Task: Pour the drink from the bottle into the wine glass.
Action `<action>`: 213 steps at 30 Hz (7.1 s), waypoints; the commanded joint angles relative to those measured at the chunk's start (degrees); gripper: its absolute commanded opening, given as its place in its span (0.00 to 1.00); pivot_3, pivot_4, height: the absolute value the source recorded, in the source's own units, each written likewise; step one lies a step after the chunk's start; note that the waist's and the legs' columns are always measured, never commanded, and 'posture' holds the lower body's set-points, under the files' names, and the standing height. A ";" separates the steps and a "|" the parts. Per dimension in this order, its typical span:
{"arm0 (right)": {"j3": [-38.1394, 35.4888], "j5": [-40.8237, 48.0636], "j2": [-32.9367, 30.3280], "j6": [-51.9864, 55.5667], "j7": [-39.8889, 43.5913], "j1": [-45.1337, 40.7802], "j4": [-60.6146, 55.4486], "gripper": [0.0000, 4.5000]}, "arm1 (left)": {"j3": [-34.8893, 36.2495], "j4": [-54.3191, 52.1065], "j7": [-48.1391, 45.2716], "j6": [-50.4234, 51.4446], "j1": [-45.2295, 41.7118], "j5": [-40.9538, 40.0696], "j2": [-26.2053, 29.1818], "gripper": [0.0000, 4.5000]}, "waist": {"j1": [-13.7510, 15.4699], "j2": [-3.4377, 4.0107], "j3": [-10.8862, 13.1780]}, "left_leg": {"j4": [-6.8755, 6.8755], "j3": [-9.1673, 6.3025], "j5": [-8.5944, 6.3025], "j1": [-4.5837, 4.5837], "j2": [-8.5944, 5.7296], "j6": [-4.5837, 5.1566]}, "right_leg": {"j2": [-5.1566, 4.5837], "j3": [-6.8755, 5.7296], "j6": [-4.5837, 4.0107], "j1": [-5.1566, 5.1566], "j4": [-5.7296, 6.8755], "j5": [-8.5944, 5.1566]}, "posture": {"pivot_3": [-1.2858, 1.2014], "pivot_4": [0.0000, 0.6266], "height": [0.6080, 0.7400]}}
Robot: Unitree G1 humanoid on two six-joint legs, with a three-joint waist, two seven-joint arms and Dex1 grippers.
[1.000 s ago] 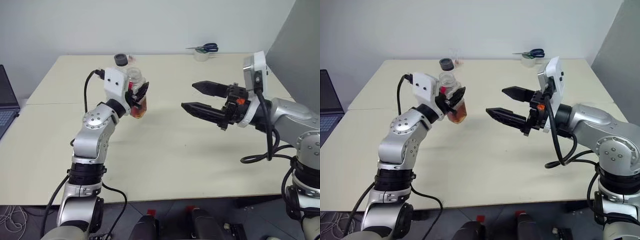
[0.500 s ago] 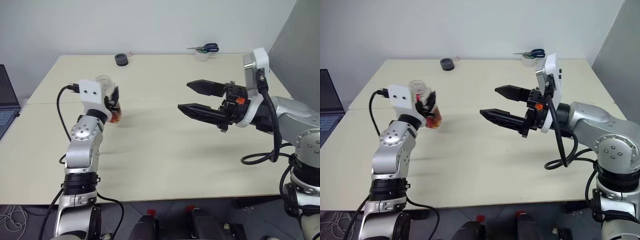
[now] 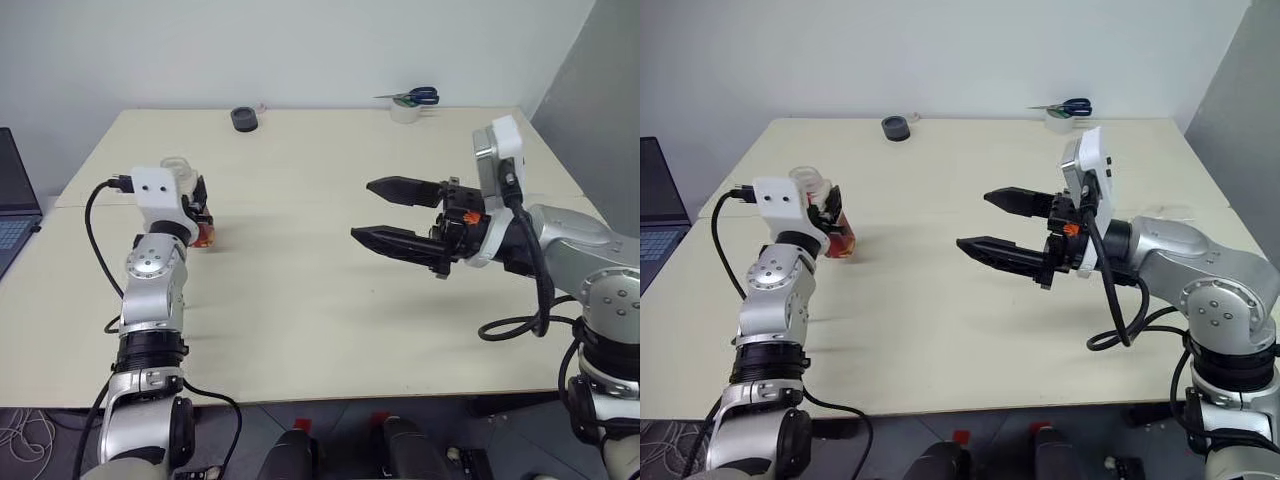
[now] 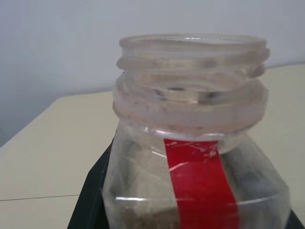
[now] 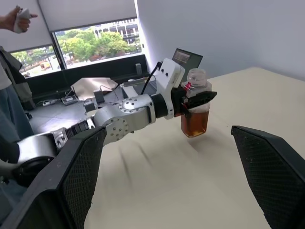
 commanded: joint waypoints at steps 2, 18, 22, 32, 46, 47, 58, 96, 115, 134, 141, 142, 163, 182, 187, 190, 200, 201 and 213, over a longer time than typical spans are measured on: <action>0.84 -4.73 -0.31 -4.56 1.71 0.53 -1.70 0.99 | 1.42 3.45 -0.02 -4.53 -3.34 -0.09 1.24 0.39 | -0.01 -0.01 0.00 | 0.00 0.00 0.00 0.00 0.00 0.00 | 0.00 0.00 0.00 0.00 0.00 0.00 | 0.52 0.24 1.00; 4.51 -17.58 -0.40 -12.57 4.29 5.21 -2.82 0.99 | 2.97 7.24 -11.01 -6.48 -3.09 -8.84 -0.60 0.39 | -0.04 -0.03 -0.01 | 0.00 -0.02 0.00 -0.01 0.00 -0.01 | -0.01 -0.01 0.00 -0.04 0.02 0.00 | 0.52 0.24 1.00; 4.57 -17.96 0.10 -12.44 4.33 5.14 -2.71 0.99 | 3.36 8.38 -11.97 -7.08 -2.65 -9.28 -0.38 0.39 | -0.04 -0.04 -0.01 | 0.00 -0.02 0.00 -0.01 0.00 -0.01 | -0.01 0.00 0.00 -0.04 0.02 0.00 | 0.52 0.24 1.00; 4.55 -18.36 0.82 -11.50 4.07 5.27 -2.82 1.00 | 2.57 10.43 -11.88 -9.07 -0.82 -7.55 -0.50 0.46 | -0.08 -0.04 -0.01 | 0.00 -0.02 0.00 0.00 0.00 -0.01 | -0.01 0.00 0.00 -0.03 0.03 0.00 | 0.52 0.24 1.00; 4.81 -18.49 1.43 -11.12 3.68 5.96 -3.53 1.00 | 1.87 -0.16 -7.03 -5.31 8.43 -6.81 -3.73 0.99 | -0.32 -0.05 -0.02 | 0.00 -0.02 0.00 0.02 0.01 -0.01 | -0.01 0.03 0.00 -0.03 0.05 0.00 | 0.52 0.24 1.00; 4.82 -18.37 1.58 -11.03 3.46 6.22 -3.83 1.00 | 1.96 -1.82 -5.95 -4.63 9.71 -6.75 -4.28 0.99 | -0.31 -0.05 -0.02 | -0.01 0.00 0.00 0.03 0.01 -0.01 | -0.01 0.05 0.00 -0.03 0.04 0.00 | 0.52 0.24 1.00; 3.27 -16.11 3.46 -6.83 -2.40 8.25 -7.31 1.00 | 0.62 -14.98 -1.22 4.27 19.56 -6.17 -7.85 0.99 | -0.28 -0.08 -0.04 | 0.00 -0.02 0.00 0.04 0.01 -0.01 | -0.02 0.03 0.00 -0.01 0.07 0.00 | 0.52 0.24 1.00; -33.03 -0.78 31.87 -29.47 -52.40 0.49 45.51 1.00 | -14.39 -53.36 -32.27 33.76 21.63 -29.90 7.13 0.99 | -1.37 0.37 0.02 | -0.04 0.28 -0.11 0.24 0.06 0.24 | 0.46 0.20 -0.03 0.14 0.18 -0.01 | 0.52 0.24 1.00; -37.45 -11.40 20.37 -48.92 -31.50 -22.44 97.04 1.00 | -14.35 -51.33 -32.33 33.85 19.15 -27.96 7.78 0.99 | -1.88 0.37 0.03 | -0.03 0.38 -0.11 0.22 0.07 0.24 | 0.44 0.22 -0.04 0.17 0.15 -0.01 | 0.52 0.24 1.00; -23.69 -31.14 22.15 -57.16 -27.02 -22.27 97.17 0.03 | -14.44 -52.79 -30.98 34.05 20.28 -27.28 7.63 1.00 | -1.98 0.37 0.03 | -0.04 0.31 -0.09 0.21 0.06 0.20 | 0.39 0.25 -0.04 0.16 0.14 0.00 | 0.52 0.24 1.00; -9.99 -45.15 25.33 -62.21 -24.79 -11.92 85.78 0.03 | -13.27 -54.95 -28.67 35.13 22.20 -27.95 7.47 1.00 | -2.03 0.37 0.02 | -0.02 0.18 0.01 0.21 0.08 0.01 | 0.30 0.25 -0.03 0.12 0.17 0.00 | 0.52 0.24 1.00; -8.50 -46.52 25.76 -62.11 -24.70 -9.81 82.96 0.03 | -13.05 -55.56 -28.52 35.28 22.94 -28.17 7.67 1.00 | -2.05 0.38 0.02 | -0.03 0.18 0.01 0.21 0.08 0.01 | 0.27 0.26 -0.04 0.11 0.16 0.00 | 0.52 0.24 1.00; 1.98 -48.91 24.49 -37.87 -18.83 18.99 37.58 0.03 | -11.79 -61.46 -25.08 33.86 34.68 -27.95 6.74 1.00 | -1.38 0.36 -0.03 | -0.06 0.12 0.00 0.31 0.13 0.00 | 0.29 0.24 -0.04 0.17 0.15 -0.01 | 0.52 0.24 1.00; 7.43 -56.46 31.18 -55.03 -15.03 -0.22 60.44 0.03 | -5.41 -63.32 -16.10 25.84 42.12 -20.06 3.77 1.00 | -2.53 0.30 -0.05 | -0.28 0.27 0.04 0.46 0.39 -0.06 | 0.49 0.26 -0.26 0.10 0.16 0.11 | 0.52 0.24 1.00; 7.18 -57.45 36.32 -63.82 -14.70 -10.71 78.00 0.03 | -1.69 -68.50 -12.91 27.68 46.82 -22.87 1.71 1.00 | -2.04 0.30 -0.04 | -0.37 0.25 0.05 0.39 0.33 -0.09 | 0.43 0.24 -0.27 0.06 -0.01 0.11 | 0.52 0.24 1.00; 6.62 -57.66 38.70 -67.77 -14.91 -15.21 86.58 0.03 | -0.87 -71.38 -11.25 28.11 49.56 -22.71 0.90 1.00 | -1.84 0.30 -0.04 | -0.41 0.22 0.05 0.32 0.27 -0.08 | 0.36 0.22 -0.27 0.05 -0.14 0.11 | 0.52 0.24 1.00; 7.10 -61.65 40.65 -74.57 -18.34 -18.93 98.86 0.03 | 1.43 -74.65 -7.44 30.03 50.57 -23.35 -0.01 1.00 | -1.92 0.30 -0.04 | -0.53 0.21 0.05 0.37 0.25 -0.09 | 0.34 0.21 -0.27 0.04 -0.10 0.11 | 0.52 0.24 1.00; 7.06 -61.97 40.67 -74.89 -18.52 -18.81 99.15 0.03 | 1.55 -74.89 -7.30 30.23 50.67 -23.56 0.04 1.00 | -1.92 0.30 -0.04 | -0.54 0.21 0.05 0.38 0.25 -0.09 | 0.34 0.20 -0.27 0.04 -0.10 0.11 | 0.52 0.24 1.00; 6.51 -63.61 39.86 -77.54 -16.69 -16.83 98.96 0.48 | 2.88 -72.46 -8.54 31.64 47.78 -24.97 2.61 1.00 | -1.94 0.30 -0.04 | -0.55 0.20 0.06 0.40 0.25 -0.10 | 0.36 0.20 -0.28 0.05 -0.09 0.11 | 0.52 0.24 1.00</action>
